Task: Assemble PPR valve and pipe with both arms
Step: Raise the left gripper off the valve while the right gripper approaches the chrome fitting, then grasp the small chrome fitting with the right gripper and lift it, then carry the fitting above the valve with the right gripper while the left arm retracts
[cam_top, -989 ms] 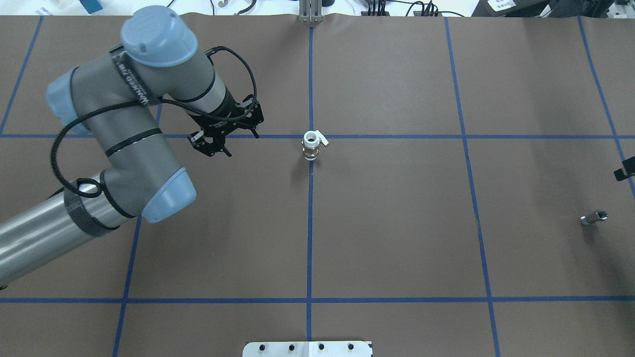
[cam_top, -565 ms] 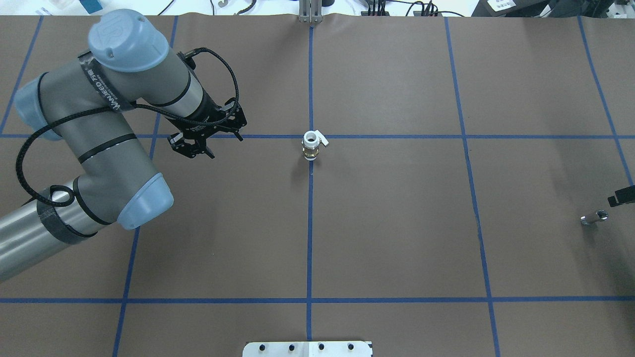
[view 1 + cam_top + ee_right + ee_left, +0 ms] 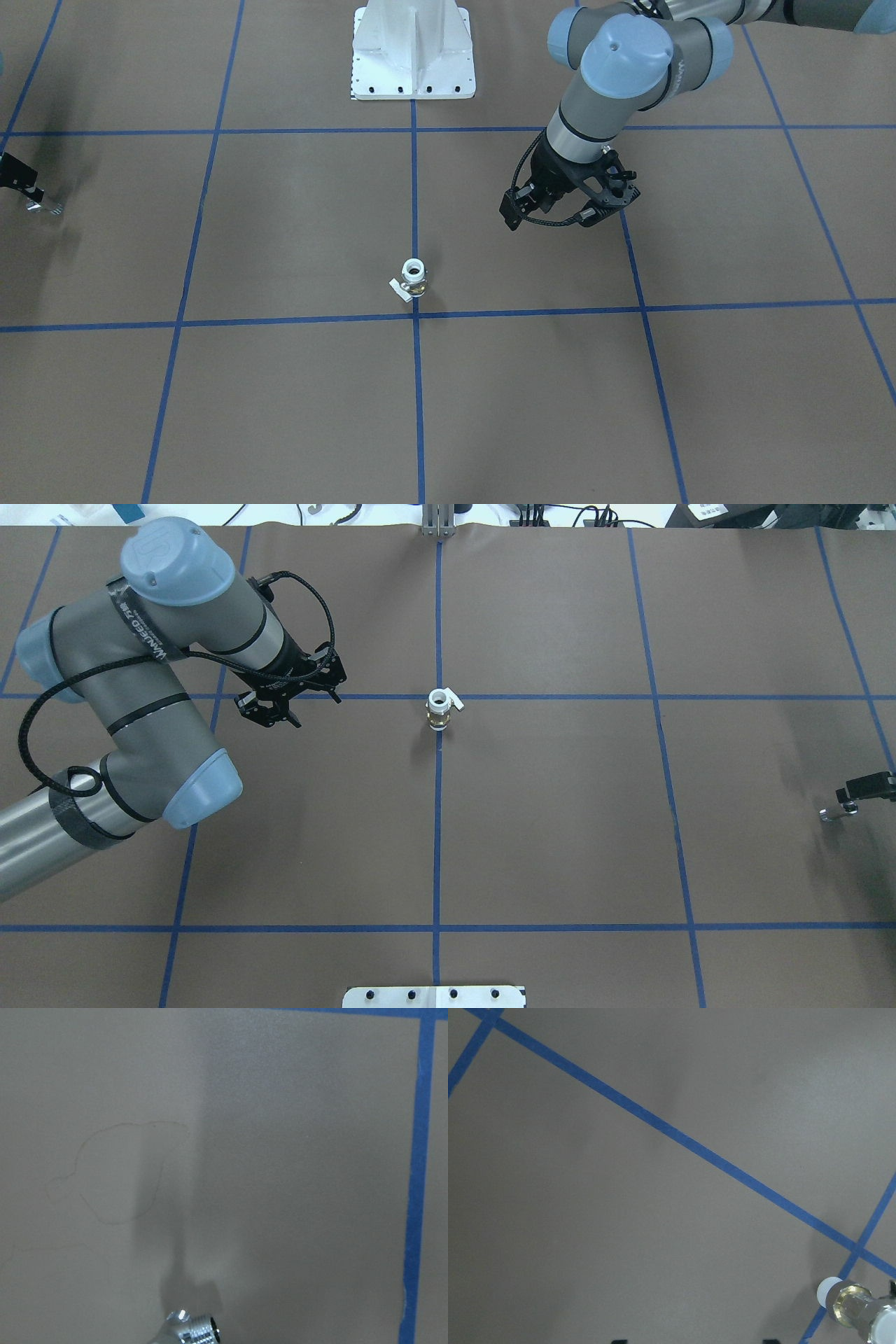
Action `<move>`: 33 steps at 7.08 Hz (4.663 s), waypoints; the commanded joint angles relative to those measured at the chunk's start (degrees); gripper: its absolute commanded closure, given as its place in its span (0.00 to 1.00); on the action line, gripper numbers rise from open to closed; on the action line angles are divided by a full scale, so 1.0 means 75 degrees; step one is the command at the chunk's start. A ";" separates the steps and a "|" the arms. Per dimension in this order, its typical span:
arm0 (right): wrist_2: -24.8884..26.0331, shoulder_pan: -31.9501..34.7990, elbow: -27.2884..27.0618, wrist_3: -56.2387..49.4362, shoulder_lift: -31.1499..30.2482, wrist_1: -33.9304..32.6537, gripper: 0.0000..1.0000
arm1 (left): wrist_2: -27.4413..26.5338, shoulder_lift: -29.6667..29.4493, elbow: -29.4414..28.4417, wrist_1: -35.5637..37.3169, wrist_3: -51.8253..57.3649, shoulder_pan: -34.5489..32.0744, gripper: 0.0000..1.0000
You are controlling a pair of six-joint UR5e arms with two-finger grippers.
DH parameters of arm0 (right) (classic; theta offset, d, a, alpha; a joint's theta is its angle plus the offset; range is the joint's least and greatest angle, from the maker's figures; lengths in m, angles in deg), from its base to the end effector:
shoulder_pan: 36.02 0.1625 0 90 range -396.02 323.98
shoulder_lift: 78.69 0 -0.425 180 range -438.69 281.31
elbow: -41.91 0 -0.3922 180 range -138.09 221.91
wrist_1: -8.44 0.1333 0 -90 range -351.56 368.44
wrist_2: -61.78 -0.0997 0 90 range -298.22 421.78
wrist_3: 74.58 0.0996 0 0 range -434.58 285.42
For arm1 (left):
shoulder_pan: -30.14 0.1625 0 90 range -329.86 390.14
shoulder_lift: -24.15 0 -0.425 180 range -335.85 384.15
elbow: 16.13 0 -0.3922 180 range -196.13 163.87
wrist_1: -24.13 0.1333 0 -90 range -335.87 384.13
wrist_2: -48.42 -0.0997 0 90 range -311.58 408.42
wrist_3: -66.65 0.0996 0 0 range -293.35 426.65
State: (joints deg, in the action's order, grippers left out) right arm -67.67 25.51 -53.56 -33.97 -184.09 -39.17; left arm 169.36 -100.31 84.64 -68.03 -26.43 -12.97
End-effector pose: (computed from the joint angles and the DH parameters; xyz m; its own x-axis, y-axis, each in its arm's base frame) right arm -0.1286 -0.3840 0.6513 0.6537 -0.0242 0.7564 -0.0307 0.9978 0.0585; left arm 0.4163 -0.5021 0.2189 0.4769 -0.5095 -0.7162 0.3360 0.8586 -0.3871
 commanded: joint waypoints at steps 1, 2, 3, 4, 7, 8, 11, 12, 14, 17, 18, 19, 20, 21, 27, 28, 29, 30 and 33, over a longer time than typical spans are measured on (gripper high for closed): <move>0.0079 -0.0246 -0.0114 0.0551 0.0097 0.0020 0.02 | 0.0000 0.0001 0.0017 0.0007 0.0000 -0.0005 0.29; 0.0080 -0.0282 -0.0114 0.0539 0.0086 0.0020 0.06 | 0.0000 0.0001 0.0017 0.0007 0.0000 -0.0005 0.29; 0.0091 -0.0364 -0.0114 0.0551 0.0085 0.0020 0.14 | 0.0000 0.0001 0.0017 0.0007 0.0000 -0.0005 0.29; 0.0115 -0.0411 -0.0114 0.0539 0.0051 0.0020 0.16 | 0.0000 0.0001 0.0017 0.0007 0.0000 -0.0005 0.29; 0.0115 -0.0423 -0.0161 0.0528 -0.0008 0.0020 0.22 | 0.0000 0.0001 0.0005 0.0007 -0.0023 -0.0006 0.29; 0.0115 -0.0423 -0.0219 0.0527 -0.0055 0.0020 0.22 | 0.0000 0.0001 0.0017 0.0007 -0.0023 -0.0017 0.29; 0.0127 -0.0482 -0.0232 0.0527 -0.0067 0.0020 0.24 | 0.0000 0.0001 0.0017 0.0018 -0.0035 -0.0017 0.29; 0.0127 -0.0482 -0.0232 0.0527 -0.0079 0.0020 0.36 | 0.0000 0.0001 0.0017 0.0007 -0.0058 -0.0017 0.29; 0.0138 -0.0482 -0.0278 0.0574 -0.0102 0.0020 0.80 | 0.0000 0.0001 0.0017 0.0007 -0.0059 -0.0029 0.29; 0.0127 -0.0470 -0.0278 0.0574 -0.0137 0.0020 1.00 | 0.0012 0.0001 0.0028 0.0007 -0.0082 -0.0040 0.29; 0.0127 -0.0470 -0.0290 0.0586 -0.0137 0.0020 1.00 | 0.0012 0.0001 0.0028 0.0007 -0.0094 -0.0041 0.29; 0.0127 -0.0458 -0.0418 0.0609 -0.0137 0.0008 1.00 | 0.0012 -0.0011 0.0028 0.0007 -0.0094 -0.0041 0.29; 0.0115 -0.0447 -0.0732 0.0784 -0.0149 -0.0120 1.00 | 0.0012 0.0001 0.0086 0.0007 -0.0094 -0.0041 0.29; 0.0115 -0.0412 -0.0817 0.1029 -0.0068 -0.0133 1.00 | 0.0012 0.0001 0.0099 0.0007 -0.0082 -0.0064 0.29; 0.0185 -0.0597 -0.1239 0.3253 0.4794 -0.4829 1.00 | 0.1368 0.2422 0.1153 -0.0017 0.4534 -0.1478 0.19; 0.0765 -0.1248 -0.1216 0.4047 0.5968 -0.5911 1.00 | 0.1406 0.2786 0.1153 -0.0017 0.5324 -0.1795 0.00; 0.1363 -0.1951 -0.1019 0.4855 0.6769 -0.6154 1.00 | 0.1406 0.2999 0.1153 -0.0005 0.5784 -0.2030 0.00; 0.1462 -0.2190 -0.0332 0.5467 0.7716 -0.6144 1.00 | 0.1406 0.3187 0.1142 -0.0005 0.6079 -0.2160 0.00; 0.1823 -0.2648 0.1174 0.5859 0.9132 -0.6086 1.00 | 0.1418 0.3445 0.1107 -0.0040 0.6593 -0.2372 0.00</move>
State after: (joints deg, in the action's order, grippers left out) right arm -55.94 7.31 -47.50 9.20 -117.98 -85.08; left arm 179.92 -75.52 92.99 -68.36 20.12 -29.98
